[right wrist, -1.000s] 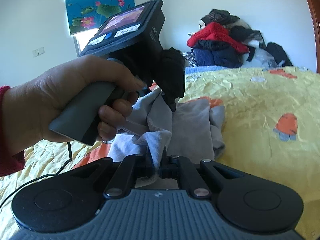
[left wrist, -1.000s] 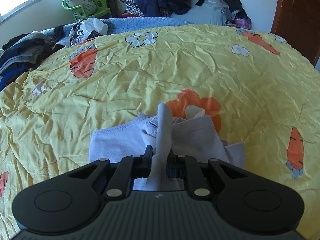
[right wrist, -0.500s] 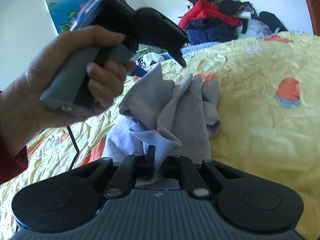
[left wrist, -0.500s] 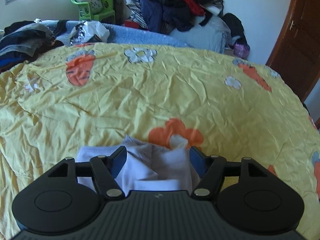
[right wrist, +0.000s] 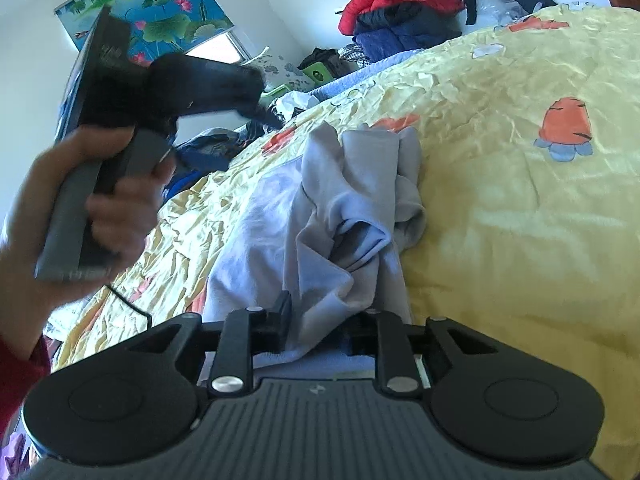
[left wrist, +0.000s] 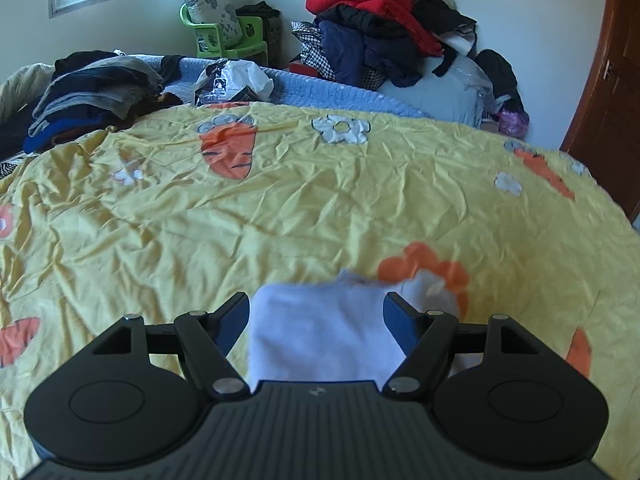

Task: Fold small clothes

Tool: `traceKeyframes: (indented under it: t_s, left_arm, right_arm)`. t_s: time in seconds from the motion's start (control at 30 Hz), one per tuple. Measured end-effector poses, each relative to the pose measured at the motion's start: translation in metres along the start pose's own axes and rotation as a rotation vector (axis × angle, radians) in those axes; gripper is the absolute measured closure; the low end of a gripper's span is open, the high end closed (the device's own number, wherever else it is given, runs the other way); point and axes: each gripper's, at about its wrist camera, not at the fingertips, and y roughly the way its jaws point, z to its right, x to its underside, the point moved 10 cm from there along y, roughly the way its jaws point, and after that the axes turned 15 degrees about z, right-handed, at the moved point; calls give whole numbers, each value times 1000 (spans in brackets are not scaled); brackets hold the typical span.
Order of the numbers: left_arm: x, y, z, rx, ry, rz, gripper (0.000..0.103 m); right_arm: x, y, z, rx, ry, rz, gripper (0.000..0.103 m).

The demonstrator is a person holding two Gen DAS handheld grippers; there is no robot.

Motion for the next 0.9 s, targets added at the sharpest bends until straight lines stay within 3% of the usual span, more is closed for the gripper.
traceKeyframes:
  t_s: [0.07,0.1,0.13,0.2,0.23,0.4,0.5,0.57,0.63,0.7,0.77,0.9]
  left_arm:
    - [10,-9,-6,4,4,-2,29]
    - [16,-16,-9,7,1,0,29]
    - [21,-21,-11,13,2,1,29]
    - [32,-33,-16,18,11,7,29]
    - [37,-39,-18,21,21,12,29]
    - [57,-67,-21,23,83,55,25]
    - [65,-78,-16,13,137,96,24]
    - [70,-84,-13,10,148,109,23]
    - [77,-87,-8,30,145,101,23]
    - [85,-88,-5,41,143,86,23]
    - [90,-90,-3,42,150,81,23]
    - [95,-93,-1,48,161,85,23]
  right_arm:
    - [-1,-1,3,-7,41,1,72]
    - [-2,-2,6,-9,66,2,84]
    - [-2,-2,9,-11,94,-1,89]
    - [-2,-3,15,-13,145,-7,89]
    - [-1,-5,18,-14,161,-17,83]
    - [-9,-23,24,-31,180,-37,78]
    - [-40,-34,22,35,63,53,78]
    - [-59,-28,9,29,-34,80,76]
    - [-74,-11,-12,11,-148,88,62]
    - [-81,12,-31,4,-278,108,56]
    - [-84,45,-44,17,-382,86,55]
    - [-86,100,-47,48,-438,26,59]
